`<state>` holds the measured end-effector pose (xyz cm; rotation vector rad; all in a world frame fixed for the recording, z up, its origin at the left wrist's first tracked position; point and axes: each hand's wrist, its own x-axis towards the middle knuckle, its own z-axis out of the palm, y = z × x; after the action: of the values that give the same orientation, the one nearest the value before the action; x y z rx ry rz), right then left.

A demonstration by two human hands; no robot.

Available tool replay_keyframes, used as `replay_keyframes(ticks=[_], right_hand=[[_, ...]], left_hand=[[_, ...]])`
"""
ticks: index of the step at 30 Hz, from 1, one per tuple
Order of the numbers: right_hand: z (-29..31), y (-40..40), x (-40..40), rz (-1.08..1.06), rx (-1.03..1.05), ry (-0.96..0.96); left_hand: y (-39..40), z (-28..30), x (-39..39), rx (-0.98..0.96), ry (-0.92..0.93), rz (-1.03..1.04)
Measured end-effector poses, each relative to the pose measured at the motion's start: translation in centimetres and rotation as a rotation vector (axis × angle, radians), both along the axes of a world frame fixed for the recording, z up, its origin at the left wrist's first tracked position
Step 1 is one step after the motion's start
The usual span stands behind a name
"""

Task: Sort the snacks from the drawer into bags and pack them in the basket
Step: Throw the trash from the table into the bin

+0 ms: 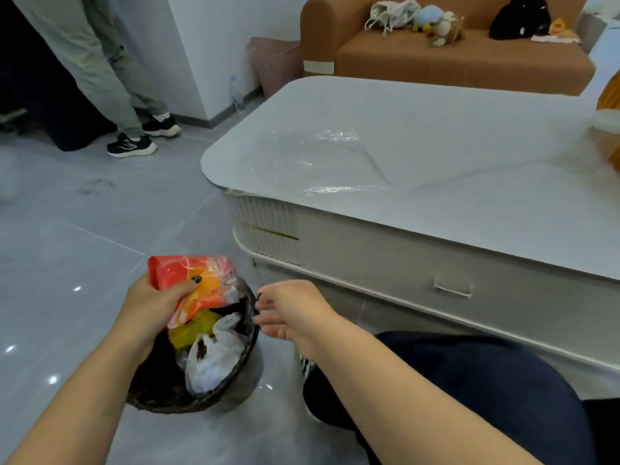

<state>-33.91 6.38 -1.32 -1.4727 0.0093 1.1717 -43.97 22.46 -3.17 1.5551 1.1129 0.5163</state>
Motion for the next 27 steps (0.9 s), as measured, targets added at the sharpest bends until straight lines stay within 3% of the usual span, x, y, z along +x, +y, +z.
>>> replay_keyframes(ticks=[6, 16, 20, 23, 27], right_hand=[[-7.2, 0.1, -1.9, 0.082, -0.2, 0.069], [-10.1, -1.5, 0.9, -0.106, -0.234, 0.118], [-10.4, -1.4, 1.8, -0.263, -0.126, 0.073], [-10.4, -1.3, 1.6, -0.24, -0.078, 0.033], [-10.8, -1.4, 0.8, -0.143, -0.087, 0.008]], left_hand=[[3.6, -9.7, -2.1, 0.221, 0.476, -0.125], [5.7, -19.8, -1.2, -0.08, 0.635, 0.127], [5.0, -21.2, -2.2, 0.195, 1.015, 0.188], [5.0, -21.4, -2.2, 0.244, 1.079, 0.057], [4.9, -20.2, -1.9, 0.359, 1.392, -0.257]])
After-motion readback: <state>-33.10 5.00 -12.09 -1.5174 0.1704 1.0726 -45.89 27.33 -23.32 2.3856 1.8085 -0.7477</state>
